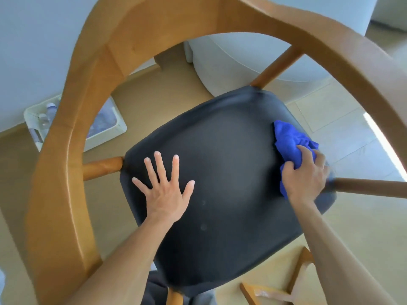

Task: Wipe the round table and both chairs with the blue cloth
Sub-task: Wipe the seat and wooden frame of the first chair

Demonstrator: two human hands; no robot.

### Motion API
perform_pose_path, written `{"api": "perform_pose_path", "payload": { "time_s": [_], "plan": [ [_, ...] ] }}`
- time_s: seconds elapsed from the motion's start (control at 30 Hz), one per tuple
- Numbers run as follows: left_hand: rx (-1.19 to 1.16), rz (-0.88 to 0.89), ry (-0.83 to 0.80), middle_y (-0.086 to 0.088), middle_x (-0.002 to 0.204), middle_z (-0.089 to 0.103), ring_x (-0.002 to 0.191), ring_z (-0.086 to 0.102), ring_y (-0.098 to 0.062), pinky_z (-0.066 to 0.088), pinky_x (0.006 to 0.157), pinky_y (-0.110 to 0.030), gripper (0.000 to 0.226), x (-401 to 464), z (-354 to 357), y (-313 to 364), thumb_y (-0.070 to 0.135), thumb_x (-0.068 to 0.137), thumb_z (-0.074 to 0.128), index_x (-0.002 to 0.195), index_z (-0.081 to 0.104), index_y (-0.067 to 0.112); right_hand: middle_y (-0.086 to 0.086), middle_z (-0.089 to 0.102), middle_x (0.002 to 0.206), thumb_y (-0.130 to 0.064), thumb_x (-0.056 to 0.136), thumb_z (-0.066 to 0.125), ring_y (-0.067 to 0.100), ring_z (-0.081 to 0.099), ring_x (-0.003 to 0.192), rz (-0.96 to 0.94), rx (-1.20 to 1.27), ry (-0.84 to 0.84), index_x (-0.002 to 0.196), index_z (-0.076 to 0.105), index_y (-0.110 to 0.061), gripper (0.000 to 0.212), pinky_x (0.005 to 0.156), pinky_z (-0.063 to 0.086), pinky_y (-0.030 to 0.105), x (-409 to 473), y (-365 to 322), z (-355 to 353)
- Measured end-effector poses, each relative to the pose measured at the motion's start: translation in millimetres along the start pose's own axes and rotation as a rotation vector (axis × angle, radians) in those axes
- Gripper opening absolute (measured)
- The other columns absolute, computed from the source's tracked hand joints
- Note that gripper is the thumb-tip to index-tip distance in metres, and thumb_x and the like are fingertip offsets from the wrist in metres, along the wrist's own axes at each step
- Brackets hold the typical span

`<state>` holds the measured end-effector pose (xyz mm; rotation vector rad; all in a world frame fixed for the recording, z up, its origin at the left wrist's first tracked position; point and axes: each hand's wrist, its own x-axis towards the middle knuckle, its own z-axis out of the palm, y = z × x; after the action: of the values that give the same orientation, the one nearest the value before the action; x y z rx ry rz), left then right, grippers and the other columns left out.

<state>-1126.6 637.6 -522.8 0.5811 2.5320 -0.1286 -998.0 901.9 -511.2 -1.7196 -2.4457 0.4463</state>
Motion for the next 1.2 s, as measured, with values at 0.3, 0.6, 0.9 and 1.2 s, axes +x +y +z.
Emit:
{"api": "perform_pose_path", "payload": {
  "time_s": [0.3,0.6,0.9,1.2],
  "plan": [
    [0.015,-0.010,-0.039,-0.011,0.148,-0.040,0.138,-0.031,-0.036,0.006,0.107,-0.071,0.078,1.1,0.5,1.8,0.068,0.081,-0.002,0.140,-0.033,0.028,0.004,0.061,0.114,-0.012,0.068,0.059,0.029,0.045,0.078,-0.595,-0.013,-0.061,0.104,0.066,-0.019,0.038,0.064,0.044,0.037,-96.4,-49.6,28.9],
    [0.044,-0.031,-0.046,-0.010,0.152,-0.033,0.141,-0.025,-0.034,0.010,0.108,-0.068,0.077,-1.1,-7.1,3.3,0.070,0.080,0.003,0.137,-0.034,0.032,0.009,0.058,0.116,-0.009,0.067,0.063,0.035,0.051,0.079,-0.739,-0.118,-0.014,0.105,0.060,-0.020,0.039,0.063,0.049,0.042,-13.2,47.1,-7.9],
    [0.012,-0.012,-0.043,-0.011,0.153,-0.031,0.141,-0.024,-0.035,0.010,0.108,-0.067,0.079,-1.1,-11.8,1.8,0.067,0.088,0.017,0.144,-0.026,0.031,0.014,0.057,0.122,-0.010,0.069,0.065,0.039,0.050,0.081,-0.031,0.012,0.063,0.109,0.066,-0.015,0.041,0.071,0.049,0.043,-60.6,-6.6,7.3],
    [-0.344,0.062,-0.079,0.001,0.159,0.004,0.144,-0.004,-0.018,0.019,0.113,-0.055,0.048,7.8,-51.0,-24.0,0.016,0.102,0.029,0.146,0.031,0.035,0.003,0.060,0.106,-0.004,0.066,0.056,0.028,0.046,0.075,-0.486,0.116,-0.168,0.097,0.063,-0.021,0.036,0.060,0.041,0.036,-233.9,-88.6,35.9]
  ]
}}
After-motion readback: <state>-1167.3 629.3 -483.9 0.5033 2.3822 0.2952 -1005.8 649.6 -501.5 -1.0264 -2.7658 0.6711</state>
